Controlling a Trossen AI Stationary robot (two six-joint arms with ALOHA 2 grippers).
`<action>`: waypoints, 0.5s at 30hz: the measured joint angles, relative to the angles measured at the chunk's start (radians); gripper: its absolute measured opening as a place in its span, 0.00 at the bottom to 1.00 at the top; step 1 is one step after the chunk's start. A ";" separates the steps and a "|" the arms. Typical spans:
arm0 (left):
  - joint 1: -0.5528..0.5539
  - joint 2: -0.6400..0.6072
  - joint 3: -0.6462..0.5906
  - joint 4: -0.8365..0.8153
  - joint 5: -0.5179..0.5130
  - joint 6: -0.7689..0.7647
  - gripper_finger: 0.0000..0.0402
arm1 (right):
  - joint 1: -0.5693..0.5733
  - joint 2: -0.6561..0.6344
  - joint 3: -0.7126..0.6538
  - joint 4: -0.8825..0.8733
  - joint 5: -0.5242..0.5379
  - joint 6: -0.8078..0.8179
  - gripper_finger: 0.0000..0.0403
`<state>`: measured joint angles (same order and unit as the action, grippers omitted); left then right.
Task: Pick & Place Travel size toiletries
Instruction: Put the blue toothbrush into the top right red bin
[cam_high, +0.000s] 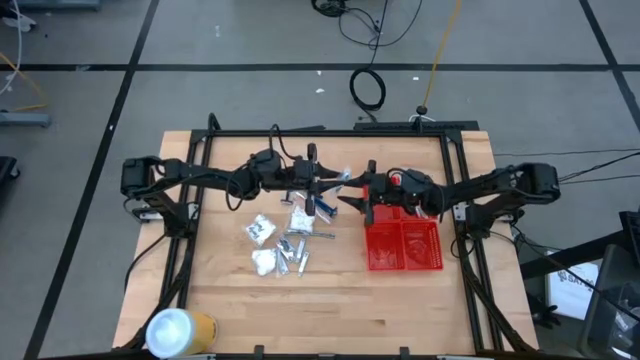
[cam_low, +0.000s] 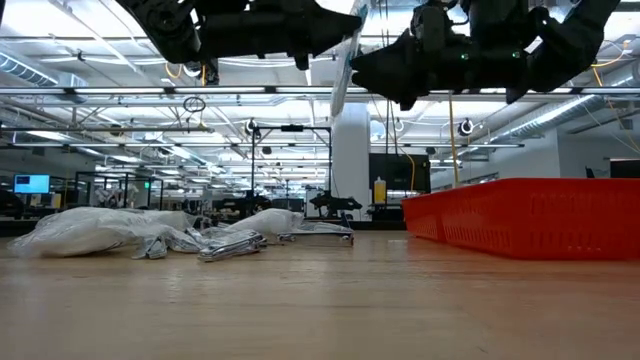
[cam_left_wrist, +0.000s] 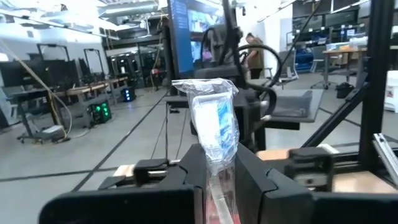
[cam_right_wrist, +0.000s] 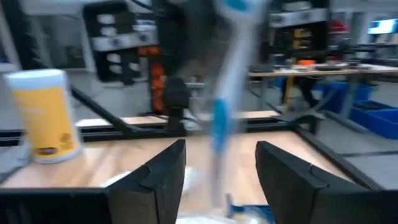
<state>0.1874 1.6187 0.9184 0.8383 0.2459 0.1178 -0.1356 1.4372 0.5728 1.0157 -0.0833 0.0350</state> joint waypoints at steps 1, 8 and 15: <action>0.000 0.000 0.000 0.001 0.000 -0.006 0.09 | 0.000 0.009 0.000 0.019 -0.018 0.008 0.46; 0.000 -0.001 0.000 0.001 0.000 -0.008 0.09 | 0.007 0.073 0.012 0.128 -0.023 0.035 0.44; 0.000 -0.001 0.000 -0.012 0.000 -0.016 0.11 | 0.007 0.083 0.027 0.118 -0.020 0.031 0.36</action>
<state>0.1871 1.6176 0.9184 0.8263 0.2455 0.1014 -0.1287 1.5204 0.5999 1.1333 -0.1036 0.0664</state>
